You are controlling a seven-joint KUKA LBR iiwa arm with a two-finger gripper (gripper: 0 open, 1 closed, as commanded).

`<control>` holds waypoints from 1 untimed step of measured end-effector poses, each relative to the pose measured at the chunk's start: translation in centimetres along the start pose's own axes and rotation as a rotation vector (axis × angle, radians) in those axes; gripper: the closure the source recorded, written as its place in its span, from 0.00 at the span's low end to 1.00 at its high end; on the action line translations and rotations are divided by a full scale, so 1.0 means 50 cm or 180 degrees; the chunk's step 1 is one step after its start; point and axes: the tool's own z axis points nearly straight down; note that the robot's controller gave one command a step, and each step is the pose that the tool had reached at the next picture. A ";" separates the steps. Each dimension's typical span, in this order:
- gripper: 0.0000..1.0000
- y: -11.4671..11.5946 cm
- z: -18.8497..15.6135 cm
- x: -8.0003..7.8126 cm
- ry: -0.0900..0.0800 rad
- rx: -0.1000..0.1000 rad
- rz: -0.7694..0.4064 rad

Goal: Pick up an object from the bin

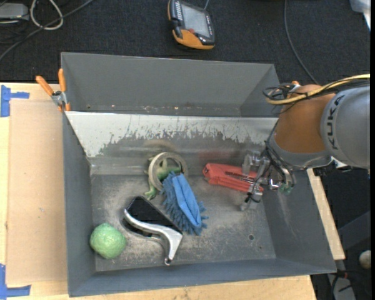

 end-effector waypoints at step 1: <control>0.00 0.009 -0.153 0.019 -0.0028 0.0001 -0.0235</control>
Offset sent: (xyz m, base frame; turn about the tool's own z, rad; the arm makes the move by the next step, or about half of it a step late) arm -0.0060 0.0011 0.0035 -0.0075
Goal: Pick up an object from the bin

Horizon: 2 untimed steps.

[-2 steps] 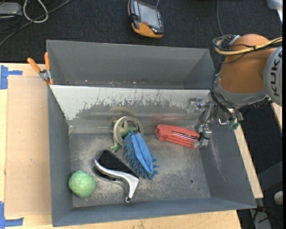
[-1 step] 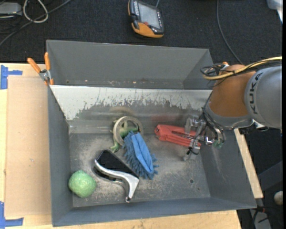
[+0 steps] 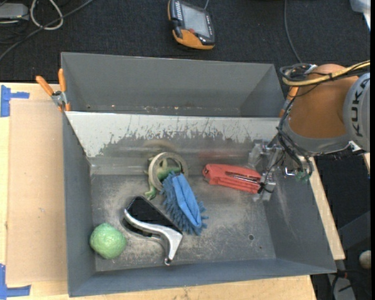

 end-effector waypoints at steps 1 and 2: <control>0.00 -0.007 0.146 -0.006 0.0057 -0.0003 0.0202; 0.00 0.002 0.157 0.008 -0.0017 -0.0008 0.0859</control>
Offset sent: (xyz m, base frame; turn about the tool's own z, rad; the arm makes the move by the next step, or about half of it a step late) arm -0.0042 0.0004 -0.0794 0.2719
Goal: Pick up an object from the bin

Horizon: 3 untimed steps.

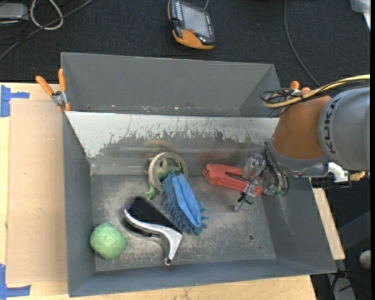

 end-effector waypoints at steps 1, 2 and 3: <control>1.00 -0.005 -0.016 -0.021 0.0045 0.0013 -0.0625; 1.00 -0.005 -0.016 -0.021 0.0045 0.0014 -0.0626; 1.00 -0.004 -0.021 -0.022 0.0038 0.0013 -0.0628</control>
Offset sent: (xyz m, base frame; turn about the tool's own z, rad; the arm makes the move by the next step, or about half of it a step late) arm 0.0000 0.0000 0.0000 0.0000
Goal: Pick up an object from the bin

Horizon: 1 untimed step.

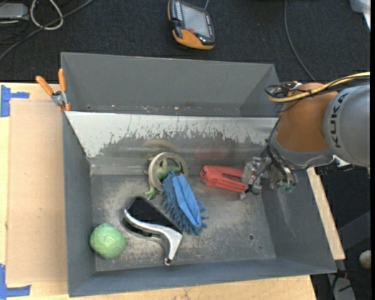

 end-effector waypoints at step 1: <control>1.00 0.000 -0.006 -0.001 -0.0007 0.0001 -0.0003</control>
Offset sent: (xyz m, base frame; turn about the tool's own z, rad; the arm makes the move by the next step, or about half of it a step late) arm 0.0006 -0.0002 0.0137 -0.0006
